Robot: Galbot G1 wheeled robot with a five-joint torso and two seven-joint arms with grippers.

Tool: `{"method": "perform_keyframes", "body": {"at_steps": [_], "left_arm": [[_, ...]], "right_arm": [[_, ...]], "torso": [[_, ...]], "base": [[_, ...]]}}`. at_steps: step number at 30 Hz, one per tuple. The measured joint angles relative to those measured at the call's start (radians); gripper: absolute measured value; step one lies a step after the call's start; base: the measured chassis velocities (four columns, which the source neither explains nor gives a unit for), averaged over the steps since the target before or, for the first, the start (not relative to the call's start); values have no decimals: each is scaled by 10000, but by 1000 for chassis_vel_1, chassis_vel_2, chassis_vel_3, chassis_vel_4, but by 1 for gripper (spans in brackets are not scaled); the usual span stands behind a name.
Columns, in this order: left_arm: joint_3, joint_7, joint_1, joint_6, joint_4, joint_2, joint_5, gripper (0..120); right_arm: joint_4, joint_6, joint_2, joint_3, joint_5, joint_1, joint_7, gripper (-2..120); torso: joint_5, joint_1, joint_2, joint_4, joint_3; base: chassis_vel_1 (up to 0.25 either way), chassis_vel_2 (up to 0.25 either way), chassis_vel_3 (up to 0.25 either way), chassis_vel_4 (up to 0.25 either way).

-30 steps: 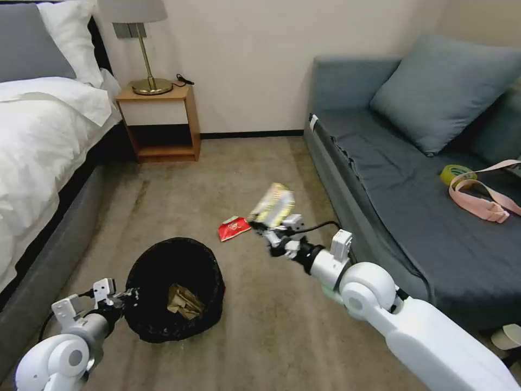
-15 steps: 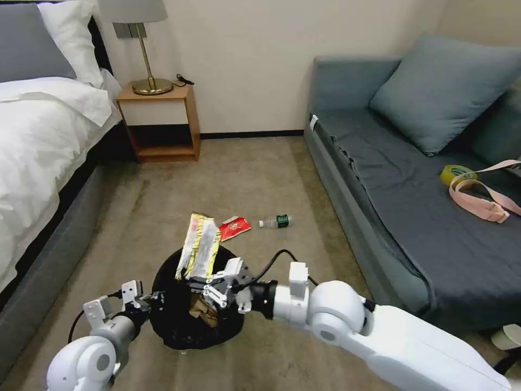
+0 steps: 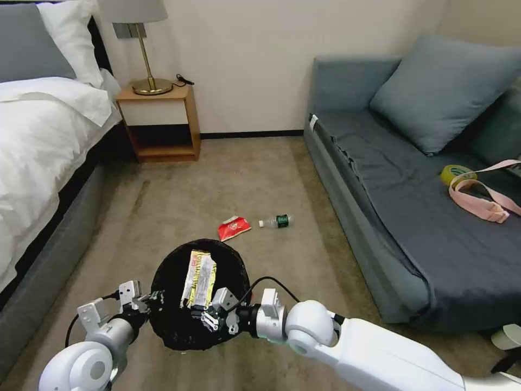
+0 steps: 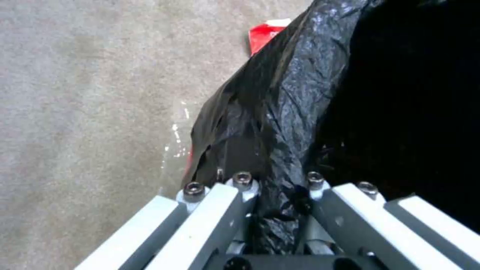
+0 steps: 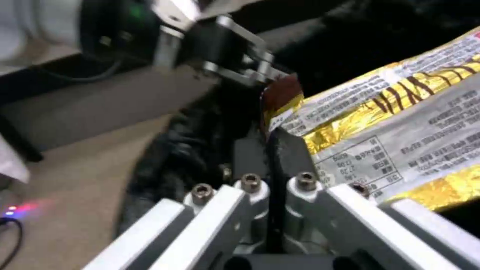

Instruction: Pick up the trash bin, then pick up the garbage on the floor and place it into the trash bin.

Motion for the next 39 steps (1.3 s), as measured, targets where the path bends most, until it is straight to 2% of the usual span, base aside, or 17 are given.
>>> {"method": "perform_keyframes", "body": {"at_steps": [2, 6, 7, 9, 11, 14, 15, 17, 20, 22, 24, 27, 32, 39], "left_arm": [[0, 6, 2, 0, -9, -6, -2, 2], [17, 7, -2, -2, -30, -66, 63, 2], [17, 7, -2, -2, -30, -66, 63, 2], [21, 31, 1, -14, -28, -74, 73, 2], [21, 36, 2, -17, -25, -74, 73, 2], [11, 82, -6, -28, 46, -47, 70, 2], [11, 82, -6, -28, 46, -47, 70, 2], [-2, 81, -32, -46, 104, 0, 71, 2], [4, 92, -55, -48, 123, 24, 64, 2], [7, 93, -90, -53, 152, 42, 59, 2], [9, 93, -96, -54, 161, 45, 55, 2], [9, 96, -133, -59, 226, 66, 44, 2], [14, 97, -243, -63, 335, 72, -1, 2], [53, 97, -312, -66, 397, 103, -39, 2]], "right_arm": [[-16, -6, -5, 12, -10, -3, 53, 5], [-22, -146, -96, 98, -19, 23, 343, 25], [-22, -146, -96, 98, -19, 23, 343, 25], [53, -190, -174, 108, -1, 103, 421, 35], [78, -197, -197, 107, 4, 126, 426, 36], [340, -221, -362, 100, 118, 266, 470, 51], [340, -221, -362, 100, 118, 266, 470, 51], [577, -282, -529, 72, 255, 396, 483, 64], [702, -286, -676, -15, 308, 524, 500, 70], [854, -263, -902, -60, 319, 630, 505, 82], [910, -262, -948, -16, 334, 630, 504, 85], [1230, -267, -1213, 331, 515, 552, 510, 98], [1504, -262, -1509, 528, 515, 377, 511, 100], [1609, -262, -1510, 602, 477, 250, 625, 100]], "torso": [[0, 0, 0, 0, 0], [0, 0, 0, 0, 0], [0, 0, 0, 0, 0], [1, 0, 0, 0, 0], [1, 0, 0, 0, 0], [0, 0, 0, -1, 0], [0, 0, 0, -1, 0], [1, 0, 0, 0, 0], [0, 0, 0, 0, 0], [1, 0, 0, -1, 0], [0, 0, 0, -1, 0], [1, 0, 0, 0, 0], [1, 0, 0, -1, 0], [1, 0, 0, -1, 0]], "base": [[0, 0, 0, 0], [0, 0, 0, 0], [0, 0, 0, 0], [0, 0, 0, 0], [0, 0, 0, 0], [0, 0, 0, 0], [0, 0, 0, 0], [0, 0, 0, 0], [0, 0, 0, 0], [0, 0, 0, 0], [0, 0, 0, 0], [0, 0, 0, 0], [0, 0, 0, 0], [0, 0, 0, 0]]}}
